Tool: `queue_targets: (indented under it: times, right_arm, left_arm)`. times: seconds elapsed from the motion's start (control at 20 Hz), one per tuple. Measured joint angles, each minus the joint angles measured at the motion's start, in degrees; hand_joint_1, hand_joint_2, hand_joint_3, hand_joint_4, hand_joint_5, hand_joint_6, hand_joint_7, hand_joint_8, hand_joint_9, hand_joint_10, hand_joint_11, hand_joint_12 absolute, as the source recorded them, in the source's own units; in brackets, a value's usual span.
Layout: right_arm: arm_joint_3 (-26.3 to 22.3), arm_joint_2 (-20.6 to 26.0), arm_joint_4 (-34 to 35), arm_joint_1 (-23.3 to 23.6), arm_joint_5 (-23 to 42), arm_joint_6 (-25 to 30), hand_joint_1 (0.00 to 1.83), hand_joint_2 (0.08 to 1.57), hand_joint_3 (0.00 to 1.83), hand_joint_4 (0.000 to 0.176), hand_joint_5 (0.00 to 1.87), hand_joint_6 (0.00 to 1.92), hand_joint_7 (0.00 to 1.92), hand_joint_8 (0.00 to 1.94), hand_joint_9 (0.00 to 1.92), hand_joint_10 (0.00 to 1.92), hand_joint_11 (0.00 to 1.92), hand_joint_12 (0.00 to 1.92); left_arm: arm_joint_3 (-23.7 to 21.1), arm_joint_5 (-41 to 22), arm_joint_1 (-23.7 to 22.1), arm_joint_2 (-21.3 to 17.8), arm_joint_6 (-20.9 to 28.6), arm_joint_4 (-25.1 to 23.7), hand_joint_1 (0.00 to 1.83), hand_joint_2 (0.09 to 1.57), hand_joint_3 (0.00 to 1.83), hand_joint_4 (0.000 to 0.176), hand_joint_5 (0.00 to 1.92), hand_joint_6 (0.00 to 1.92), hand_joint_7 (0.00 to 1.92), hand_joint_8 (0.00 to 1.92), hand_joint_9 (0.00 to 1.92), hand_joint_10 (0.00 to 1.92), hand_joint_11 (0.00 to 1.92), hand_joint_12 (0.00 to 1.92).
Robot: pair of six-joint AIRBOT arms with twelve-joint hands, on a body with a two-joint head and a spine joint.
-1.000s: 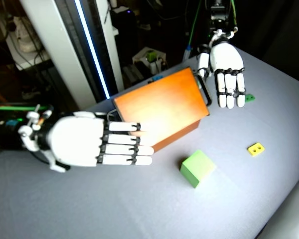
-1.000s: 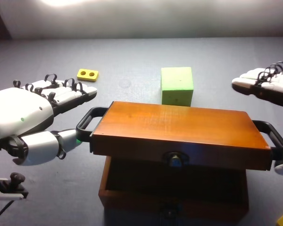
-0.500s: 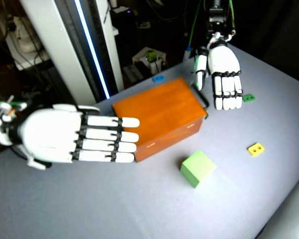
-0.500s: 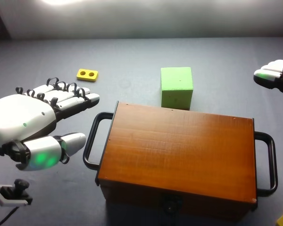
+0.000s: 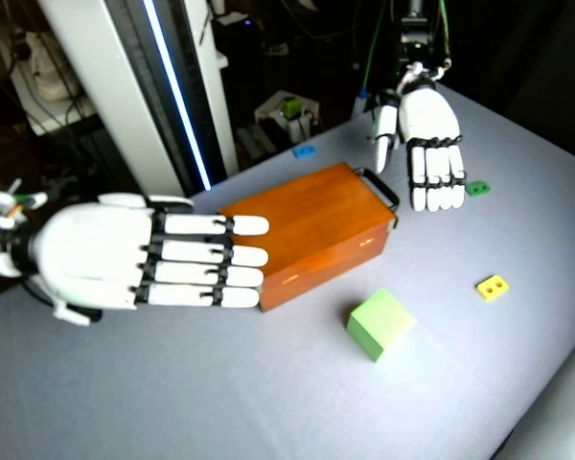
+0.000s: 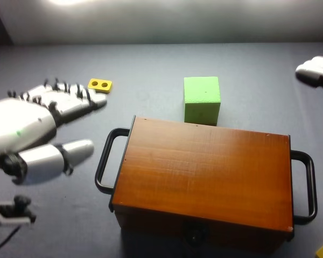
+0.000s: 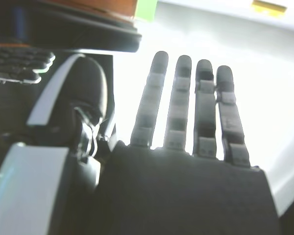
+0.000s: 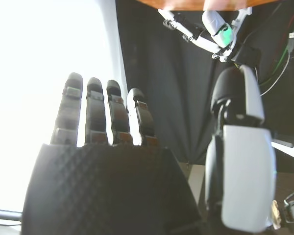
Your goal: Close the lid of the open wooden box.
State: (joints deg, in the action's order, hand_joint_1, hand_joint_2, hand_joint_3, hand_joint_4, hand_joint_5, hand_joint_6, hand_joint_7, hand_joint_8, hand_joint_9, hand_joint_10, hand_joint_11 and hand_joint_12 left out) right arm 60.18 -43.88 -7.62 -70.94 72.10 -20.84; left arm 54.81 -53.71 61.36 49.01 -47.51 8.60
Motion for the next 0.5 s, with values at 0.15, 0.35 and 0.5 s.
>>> queue_targets:
  times: [0.15,0.35,0.5]
  right_arm:
    - [1.1,-2.5,5.2,0.0,4.8,-1.9,0.39,1.26,0.02,0.003,0.06,0.01,0.05,0.01,0.05,0.01,0.1,0.04]
    - [1.9,-4.6,9.6,0.1,10.1,-2.8,0.63,1.3,0.0,0.0,0.15,0.0,0.11,0.01,0.12,0.01,0.0,0.57]
    - [2.0,-4.6,13.3,0.8,15.1,-3.6,0.62,1.24,0.0,0.011,0.18,0.0,0.18,0.01,0.22,0.01,0.0,0.85]
  left_arm:
    - [-0.1,-8.7,-2.2,-0.4,0.0,0.0,0.0,1.56,0.06,0.0,0.19,0.0,0.15,0.0,0.12,0.0,0.0,0.36]
    - [-0.5,-17.6,-3.1,-0.6,1.6,-0.7,0.06,1.52,0.02,0.0,0.17,0.0,0.19,0.01,0.15,0.0,0.0,0.5]
    - [-0.5,-22.2,-3.2,-0.6,2.2,0.1,0.11,1.45,0.0,0.0,0.02,0.0,0.21,0.0,0.26,0.04,0.0,0.97]
